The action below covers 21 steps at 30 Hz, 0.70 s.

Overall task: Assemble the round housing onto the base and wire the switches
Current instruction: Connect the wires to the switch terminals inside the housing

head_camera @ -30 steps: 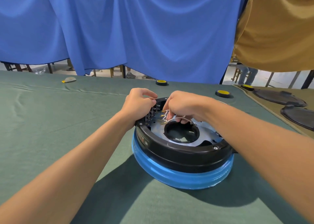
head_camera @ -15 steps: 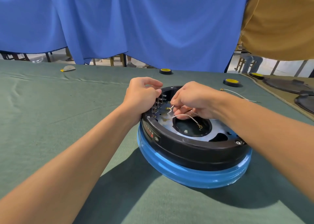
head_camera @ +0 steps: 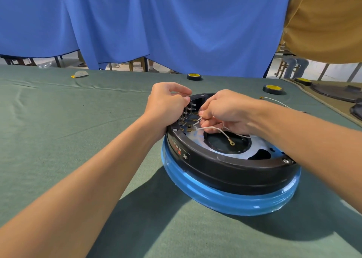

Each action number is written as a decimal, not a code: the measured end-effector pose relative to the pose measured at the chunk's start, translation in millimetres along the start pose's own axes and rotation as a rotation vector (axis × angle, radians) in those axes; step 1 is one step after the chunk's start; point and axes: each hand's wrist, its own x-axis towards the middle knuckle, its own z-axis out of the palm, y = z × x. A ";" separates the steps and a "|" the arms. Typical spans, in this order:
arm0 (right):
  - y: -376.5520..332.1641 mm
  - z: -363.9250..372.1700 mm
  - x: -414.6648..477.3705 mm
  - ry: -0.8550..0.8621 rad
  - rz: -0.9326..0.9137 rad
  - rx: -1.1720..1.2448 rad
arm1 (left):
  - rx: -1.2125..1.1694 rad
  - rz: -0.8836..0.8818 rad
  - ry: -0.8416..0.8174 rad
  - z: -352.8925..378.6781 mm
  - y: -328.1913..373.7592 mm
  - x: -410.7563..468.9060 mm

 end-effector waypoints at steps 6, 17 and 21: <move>0.3 0.9 0.7 -0.010 0.014 -0.004 | 0.003 0.000 -0.001 0.3 0.2 -0.2; 1.1 2.8 1.2 -0.004 -0.054 -0.065 | 0.001 -0.003 -0.016 -0.6 1.3 -0.3; 3.1 4.9 2.2 0.030 -0.101 -0.177 | 0.007 -0.006 -0.022 -1.3 2.1 -1.2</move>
